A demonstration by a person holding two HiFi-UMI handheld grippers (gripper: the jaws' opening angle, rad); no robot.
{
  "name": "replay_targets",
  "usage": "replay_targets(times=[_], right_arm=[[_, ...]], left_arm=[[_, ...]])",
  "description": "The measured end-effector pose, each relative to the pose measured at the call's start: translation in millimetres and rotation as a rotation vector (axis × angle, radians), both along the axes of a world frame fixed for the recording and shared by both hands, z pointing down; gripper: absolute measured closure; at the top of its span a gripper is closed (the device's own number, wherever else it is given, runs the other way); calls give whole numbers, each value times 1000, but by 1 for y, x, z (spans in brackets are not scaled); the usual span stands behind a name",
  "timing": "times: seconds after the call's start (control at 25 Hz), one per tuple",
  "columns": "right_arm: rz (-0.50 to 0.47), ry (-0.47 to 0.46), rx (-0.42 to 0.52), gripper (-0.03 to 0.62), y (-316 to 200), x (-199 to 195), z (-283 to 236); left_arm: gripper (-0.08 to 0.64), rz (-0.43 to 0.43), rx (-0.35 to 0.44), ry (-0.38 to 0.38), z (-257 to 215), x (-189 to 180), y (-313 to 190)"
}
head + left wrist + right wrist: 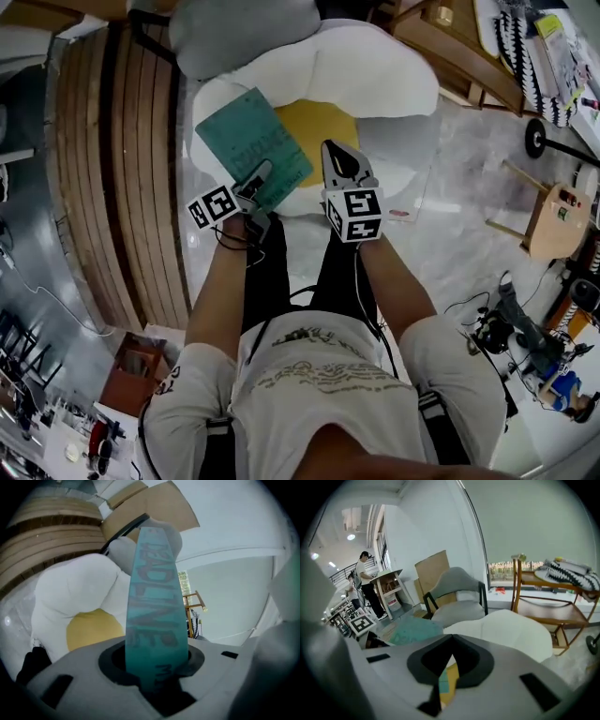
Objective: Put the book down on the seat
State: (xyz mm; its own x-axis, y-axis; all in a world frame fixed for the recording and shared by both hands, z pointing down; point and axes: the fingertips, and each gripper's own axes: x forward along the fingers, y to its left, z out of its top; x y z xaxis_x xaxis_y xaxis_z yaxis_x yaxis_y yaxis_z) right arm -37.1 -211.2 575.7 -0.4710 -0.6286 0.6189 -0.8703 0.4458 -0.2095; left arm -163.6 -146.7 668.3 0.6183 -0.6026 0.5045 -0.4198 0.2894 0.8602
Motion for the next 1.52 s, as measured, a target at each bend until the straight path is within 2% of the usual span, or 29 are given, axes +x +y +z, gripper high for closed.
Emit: replay_targets(times=[0.2, 0.48, 0.76, 1.04, 1.28, 1.52], right_arm=[[-24, -81, -7, 565, 26, -23, 48], [-31, -44, -45, 563, 68, -18, 124], [-51, -3, -57, 563, 87, -11, 180], [-24, -9, -85, 563, 102, -12, 198], [-38, -6, -118, 563, 123, -9, 201], [-45, 2, -123, 565, 127, -10, 206]], left_arm=[[396, 19, -15, 64, 61, 13, 27], [396, 76, -21, 55, 137, 12, 62], [396, 48, -21, 84, 190, -1, 74], [393, -19, -73, 225, 219, 4, 81], [372, -1, -86, 261, 234, 23, 84], [366, -27, -53, 289, 238, 25, 74]])
